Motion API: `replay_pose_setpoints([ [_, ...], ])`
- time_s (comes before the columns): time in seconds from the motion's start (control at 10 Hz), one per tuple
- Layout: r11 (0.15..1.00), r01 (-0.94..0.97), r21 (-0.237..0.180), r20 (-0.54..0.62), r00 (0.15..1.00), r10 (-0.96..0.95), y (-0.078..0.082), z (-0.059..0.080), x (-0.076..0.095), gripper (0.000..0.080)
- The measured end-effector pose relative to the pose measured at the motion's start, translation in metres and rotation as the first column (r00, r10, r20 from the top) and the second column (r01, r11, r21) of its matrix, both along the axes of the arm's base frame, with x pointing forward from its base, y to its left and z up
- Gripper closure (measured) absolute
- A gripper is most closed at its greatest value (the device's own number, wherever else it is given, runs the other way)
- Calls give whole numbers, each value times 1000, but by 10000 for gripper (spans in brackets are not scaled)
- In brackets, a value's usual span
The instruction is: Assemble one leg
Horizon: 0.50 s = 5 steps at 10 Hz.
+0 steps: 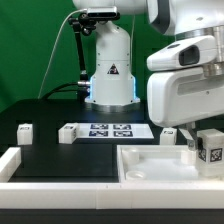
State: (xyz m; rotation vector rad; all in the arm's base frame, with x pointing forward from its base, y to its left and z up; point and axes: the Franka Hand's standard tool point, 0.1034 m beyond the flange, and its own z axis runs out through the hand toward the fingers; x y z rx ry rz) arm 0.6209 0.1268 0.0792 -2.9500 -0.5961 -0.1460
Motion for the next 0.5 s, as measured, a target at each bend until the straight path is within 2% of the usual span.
replay_pose_setpoints([
  [0.1, 1000, -16, -8, -114, 993, 15, 2, -1, -7, 150],
  [0.5, 1000, -8, -2, -76, 997, 8, -4, 0, 6, 150],
])
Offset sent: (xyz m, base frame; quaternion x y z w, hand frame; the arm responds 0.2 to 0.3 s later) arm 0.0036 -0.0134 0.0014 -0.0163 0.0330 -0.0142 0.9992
